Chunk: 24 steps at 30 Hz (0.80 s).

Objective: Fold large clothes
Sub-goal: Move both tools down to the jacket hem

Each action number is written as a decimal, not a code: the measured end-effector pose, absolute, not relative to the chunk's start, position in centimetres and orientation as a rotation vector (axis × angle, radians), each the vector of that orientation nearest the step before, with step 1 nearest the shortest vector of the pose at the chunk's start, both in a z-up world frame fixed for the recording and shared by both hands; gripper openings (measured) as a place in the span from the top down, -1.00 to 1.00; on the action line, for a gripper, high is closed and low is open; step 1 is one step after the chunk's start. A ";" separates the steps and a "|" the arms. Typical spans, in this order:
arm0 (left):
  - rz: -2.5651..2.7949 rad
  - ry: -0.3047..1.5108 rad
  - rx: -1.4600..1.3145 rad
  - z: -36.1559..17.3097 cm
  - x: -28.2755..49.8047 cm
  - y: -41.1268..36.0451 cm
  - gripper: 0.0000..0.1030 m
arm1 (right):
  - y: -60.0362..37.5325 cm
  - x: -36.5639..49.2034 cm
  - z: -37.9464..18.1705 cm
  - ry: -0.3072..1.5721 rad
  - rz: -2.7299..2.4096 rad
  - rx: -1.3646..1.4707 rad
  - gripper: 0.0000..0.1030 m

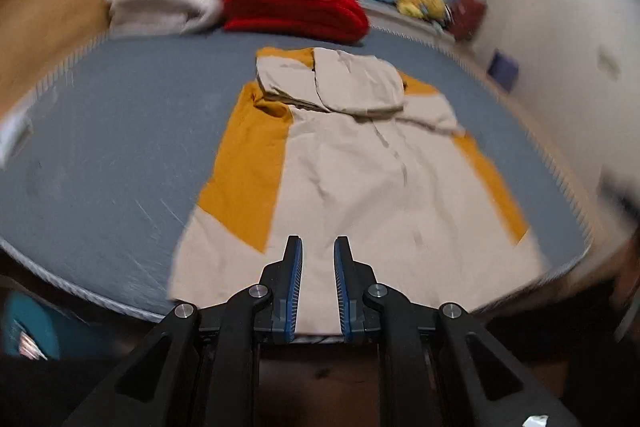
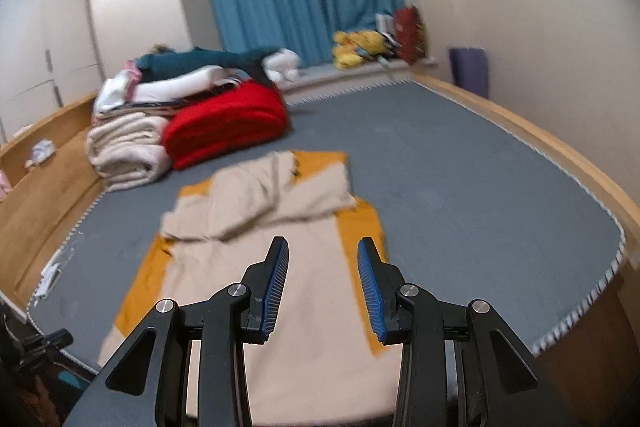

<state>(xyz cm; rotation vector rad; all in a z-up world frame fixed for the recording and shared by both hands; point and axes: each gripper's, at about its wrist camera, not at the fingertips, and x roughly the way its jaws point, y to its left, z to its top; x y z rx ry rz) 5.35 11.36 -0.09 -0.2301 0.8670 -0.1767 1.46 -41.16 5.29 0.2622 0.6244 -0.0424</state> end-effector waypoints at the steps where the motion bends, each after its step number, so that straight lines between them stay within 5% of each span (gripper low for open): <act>1: -0.147 0.866 -0.244 -0.2 6.3 11.8 0.72 | -41.8 1.2 4.4 0.650 -0.055 0.275 0.27; 24: 0.097 1.104 -0.530 -6.4 11.9 20.7 0.72 | -43.9 7.7 -2.8 0.962 -0.045 0.278 0.27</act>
